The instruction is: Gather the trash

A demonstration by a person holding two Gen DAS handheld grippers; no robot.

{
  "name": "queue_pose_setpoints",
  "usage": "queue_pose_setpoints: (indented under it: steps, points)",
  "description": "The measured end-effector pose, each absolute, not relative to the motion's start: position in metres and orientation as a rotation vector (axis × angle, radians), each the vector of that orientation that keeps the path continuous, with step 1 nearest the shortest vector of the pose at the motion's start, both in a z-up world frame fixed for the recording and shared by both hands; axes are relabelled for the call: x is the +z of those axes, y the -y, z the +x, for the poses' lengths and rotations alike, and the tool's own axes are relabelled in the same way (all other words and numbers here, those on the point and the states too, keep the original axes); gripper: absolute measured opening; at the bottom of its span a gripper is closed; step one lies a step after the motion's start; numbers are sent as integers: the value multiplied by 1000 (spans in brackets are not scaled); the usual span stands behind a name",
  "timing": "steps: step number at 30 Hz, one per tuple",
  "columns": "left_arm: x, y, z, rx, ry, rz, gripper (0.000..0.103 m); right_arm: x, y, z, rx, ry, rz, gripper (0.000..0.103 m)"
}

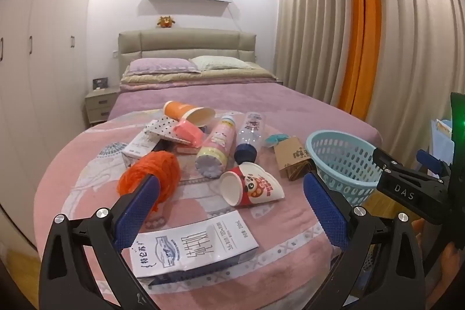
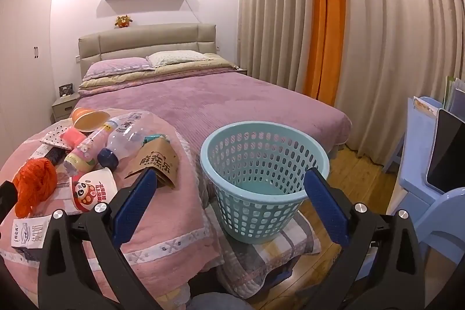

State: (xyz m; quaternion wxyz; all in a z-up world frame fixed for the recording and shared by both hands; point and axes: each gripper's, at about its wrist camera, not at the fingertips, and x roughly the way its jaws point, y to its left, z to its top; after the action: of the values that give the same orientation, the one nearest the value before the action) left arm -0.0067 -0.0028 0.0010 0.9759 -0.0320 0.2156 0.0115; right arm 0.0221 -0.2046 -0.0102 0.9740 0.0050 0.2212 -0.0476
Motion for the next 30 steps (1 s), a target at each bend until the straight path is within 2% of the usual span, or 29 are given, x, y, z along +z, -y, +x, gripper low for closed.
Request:
queue_pose_setpoints:
  steps: [30]
  points:
    - [-6,1,-5,12,-443,-85,95,-11,202,21,-90,-451,7,97]
